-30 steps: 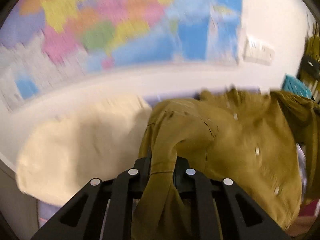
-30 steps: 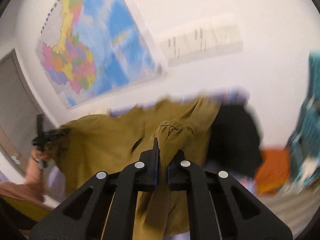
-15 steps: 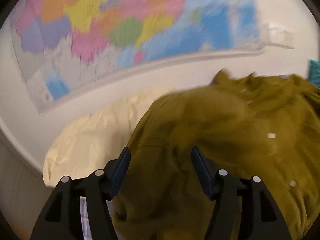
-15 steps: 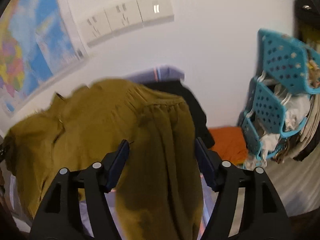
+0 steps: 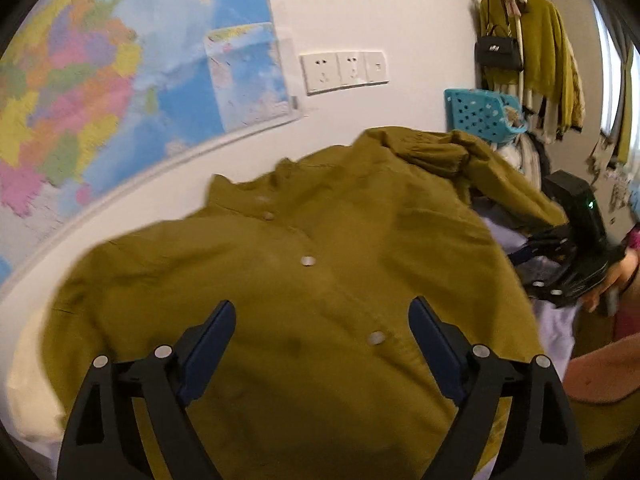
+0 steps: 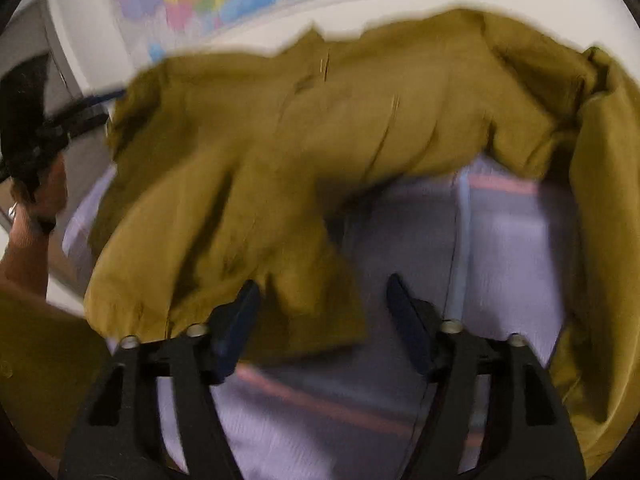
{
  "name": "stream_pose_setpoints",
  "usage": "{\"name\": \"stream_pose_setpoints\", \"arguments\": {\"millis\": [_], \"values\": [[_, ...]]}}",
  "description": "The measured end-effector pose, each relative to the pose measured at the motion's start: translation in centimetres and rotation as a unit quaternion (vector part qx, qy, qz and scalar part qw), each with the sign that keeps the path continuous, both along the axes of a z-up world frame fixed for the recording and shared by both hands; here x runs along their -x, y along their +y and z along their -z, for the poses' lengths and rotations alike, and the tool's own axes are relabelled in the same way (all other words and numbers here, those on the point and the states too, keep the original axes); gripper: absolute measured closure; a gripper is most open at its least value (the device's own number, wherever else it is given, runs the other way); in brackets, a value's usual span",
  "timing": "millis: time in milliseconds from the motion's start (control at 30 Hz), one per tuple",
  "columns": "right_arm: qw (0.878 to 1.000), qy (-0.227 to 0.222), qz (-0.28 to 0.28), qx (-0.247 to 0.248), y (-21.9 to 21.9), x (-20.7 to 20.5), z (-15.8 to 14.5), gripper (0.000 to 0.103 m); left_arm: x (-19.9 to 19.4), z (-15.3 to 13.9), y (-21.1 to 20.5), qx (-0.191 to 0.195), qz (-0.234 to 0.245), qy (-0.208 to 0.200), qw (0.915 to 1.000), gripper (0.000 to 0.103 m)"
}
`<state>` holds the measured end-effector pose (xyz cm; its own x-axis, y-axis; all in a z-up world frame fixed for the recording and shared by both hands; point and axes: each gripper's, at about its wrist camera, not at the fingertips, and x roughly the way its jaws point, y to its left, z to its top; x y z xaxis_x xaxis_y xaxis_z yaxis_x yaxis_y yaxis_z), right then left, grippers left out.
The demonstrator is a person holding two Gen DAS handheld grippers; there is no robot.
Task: Fold large clothes
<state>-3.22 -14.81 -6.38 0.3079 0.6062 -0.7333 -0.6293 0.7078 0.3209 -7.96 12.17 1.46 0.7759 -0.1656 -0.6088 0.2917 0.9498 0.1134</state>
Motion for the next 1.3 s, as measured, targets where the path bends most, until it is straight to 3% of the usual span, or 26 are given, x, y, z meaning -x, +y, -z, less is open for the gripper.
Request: {"name": "stream_pose_setpoints", "arguments": {"millis": [33,167,267,300,367,400,467,500,533,600,733,900,967,1033,1167,1300], "values": [[1.0,0.023,-0.001,-0.016,-0.1,-0.3,0.0,0.095,-0.2,0.4,-0.2,0.011,0.0,0.007,0.9999,0.018],[0.996,0.013,-0.003,-0.087,-2.5,2.1,-3.6,0.096,-0.2,1.0,-0.6,0.025,-0.009,0.023,0.9994,0.018],[0.989,-0.021,0.032,-0.145,-7.6,6.0,-8.4,0.096,0.4,1.4,-0.2,0.029,-0.021,0.027,0.999,0.017],[0.988,-0.028,0.037,-0.147,-8.5,7.0,-9.3,0.096,0.5,1.5,0.2,0.034,-0.024,0.029,0.9987,0.017],[0.993,-0.045,0.059,-0.091,-9.6,9.9,-10.3,0.096,0.6,1.7,1.3,0.045,-0.029,0.04,0.9978,0.016],[0.996,-0.029,0.062,-0.064,-9.6,10.5,-9.8,0.095,0.6,1.8,1.8,0.05,-0.032,0.045,0.9972,0.016],[0.998,0.018,0.053,-0.024,-9.3,10.2,-7.8,0.068,0.8,2.3,2.8,0.058,-0.039,0.053,0.9962,0.016],[0.998,0.021,0.063,0.005,-9.2,10.1,-7.0,0.045,0.8,2.5,3.2,0.06,-0.041,0.057,0.9957,0.016],[0.996,0.016,0.082,0.028,-9.0,9.7,-6.5,0.041,0.9,2.8,3.8,0.065,-0.046,0.064,0.9948,0.016],[0.995,0.009,0.094,-0.016,-9.3,8.1,-6.8,0.039,1.2,3.3,4.2,0.069,-0.048,0.073,0.9938,0.016],[0.991,-0.01,0.122,-0.055,-9.2,4.8,-7.2,0.041,2.1,4.5,4.1,0.071,-0.041,0.083,0.9931,0.016],[0.989,0.011,0.141,-0.04,-7.1,0.4,-4.5,0.042,2.0,6.4,2.1,0.067,-0.019,0.107,0.9918,0.016],[0.988,0.037,0.148,-0.028,-7.2,-1.3,-2.6,0.054,1.8,7.1,1.6,0.068,-0.01,0.119,0.9906,0.016],[0.989,0.054,0.131,-0.031,-7.1,-2.2,-1.6,0.093,1.8,7.8,1.4,0.066,-0.013,0.126,0.9898,0.016],[0.988,0.039,0.137,-0.056,-8.7,-1.7,-2.8,0.097,3.8,7.2,3.0,0.096,-0.026,0.105,0.9895,0.016],[0.987,0.033,0.15,-0.05,-9.9,-1.4,-2.9,0.098,6.8,5.5,7.9,0.123,-0.099,0.067,0.9851,0.013]]}}
